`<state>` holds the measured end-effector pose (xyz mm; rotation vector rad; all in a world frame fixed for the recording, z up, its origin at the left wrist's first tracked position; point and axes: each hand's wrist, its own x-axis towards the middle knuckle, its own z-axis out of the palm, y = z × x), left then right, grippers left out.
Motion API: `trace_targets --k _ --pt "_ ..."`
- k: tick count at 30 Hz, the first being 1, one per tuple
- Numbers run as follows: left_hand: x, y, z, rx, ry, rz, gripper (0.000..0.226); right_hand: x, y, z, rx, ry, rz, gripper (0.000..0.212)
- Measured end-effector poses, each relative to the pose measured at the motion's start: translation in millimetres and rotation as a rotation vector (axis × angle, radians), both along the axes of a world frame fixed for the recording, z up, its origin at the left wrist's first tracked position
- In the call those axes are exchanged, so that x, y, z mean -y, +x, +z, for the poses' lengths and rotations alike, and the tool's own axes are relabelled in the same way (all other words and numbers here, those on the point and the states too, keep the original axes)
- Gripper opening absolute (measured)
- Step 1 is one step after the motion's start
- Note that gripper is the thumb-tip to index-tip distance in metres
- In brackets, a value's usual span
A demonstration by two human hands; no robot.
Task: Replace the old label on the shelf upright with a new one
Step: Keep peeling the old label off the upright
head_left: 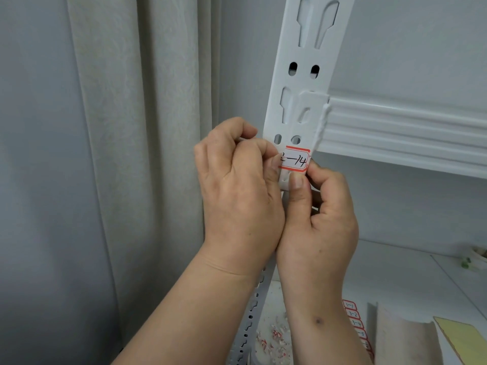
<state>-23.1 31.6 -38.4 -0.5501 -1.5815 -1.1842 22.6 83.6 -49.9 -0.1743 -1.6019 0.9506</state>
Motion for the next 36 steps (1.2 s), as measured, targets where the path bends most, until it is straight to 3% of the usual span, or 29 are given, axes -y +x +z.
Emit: trace_targets --k 9,22,30,36 --pt "4 7 -12 0.071 0.073 -0.128 0.010 0 0 0 0.012 0.007 -0.018 0.014" --pt "-1 3 -6 -0.017 0.130 -0.089 0.002 -1 0 0 0.001 0.018 -0.014 0.016" --pt "-2 1 -4 -0.022 0.080 -0.040 0.004 -1 -1 0 -0.002 -0.001 0.007 0.018" --pt "3 2 -4 0.036 0.050 -0.117 0.002 1 -2 -1 0.002 -0.013 -0.010 0.016"
